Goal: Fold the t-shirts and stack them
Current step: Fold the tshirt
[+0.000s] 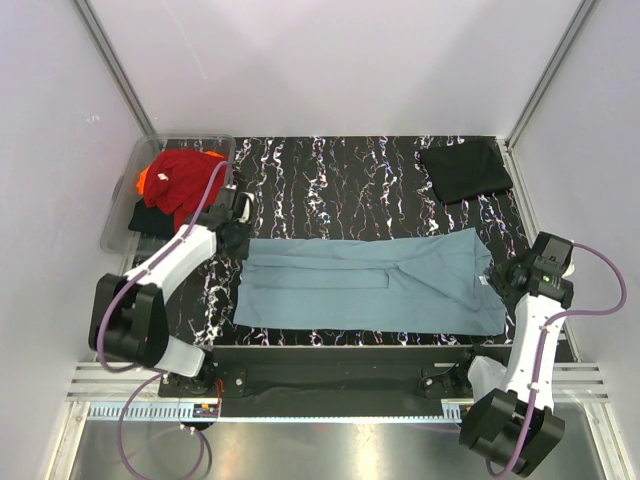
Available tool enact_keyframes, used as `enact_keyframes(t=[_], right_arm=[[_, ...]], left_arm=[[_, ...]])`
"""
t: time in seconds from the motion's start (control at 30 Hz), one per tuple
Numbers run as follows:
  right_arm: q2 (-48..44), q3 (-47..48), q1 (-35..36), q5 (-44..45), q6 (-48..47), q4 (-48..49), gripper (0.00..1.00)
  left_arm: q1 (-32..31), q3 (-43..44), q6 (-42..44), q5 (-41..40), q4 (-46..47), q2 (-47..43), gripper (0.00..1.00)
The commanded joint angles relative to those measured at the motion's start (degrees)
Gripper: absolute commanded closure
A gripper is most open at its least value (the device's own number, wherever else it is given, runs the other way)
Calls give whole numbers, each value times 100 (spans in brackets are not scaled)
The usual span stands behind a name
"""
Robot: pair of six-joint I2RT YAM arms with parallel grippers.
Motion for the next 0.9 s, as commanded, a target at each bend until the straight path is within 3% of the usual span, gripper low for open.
enact_keyframes(t=[0.0, 0.13, 0.37, 0.53, 0.67, 0.87], right_arm=[[-208, 736, -33, -657, -16, -183, 70], [-166, 843, -24, -1598, 72, 361, 74], [1345, 974, 528, -1389, -569, 879, 75], [2838, 1589, 1627, -835, -622, 959, 76], [3543, 1748, 1646, -590, -552, 1152, 76], [4458, 1748, 1646, 165, -903, 1214, 75]], left_arm=[[-16, 267, -66, -685, -246, -602, 64], [-16, 610, -233, 173, -378, -822, 62], [-94, 963, -742, 2038, 8, 134, 66], [-288, 1033, -716, 1741, 9, 1109, 66], [-315, 919, -830, 1415, -27, 1462, 67], [-315, 971, -1041, 159, -281, 1832, 69]])
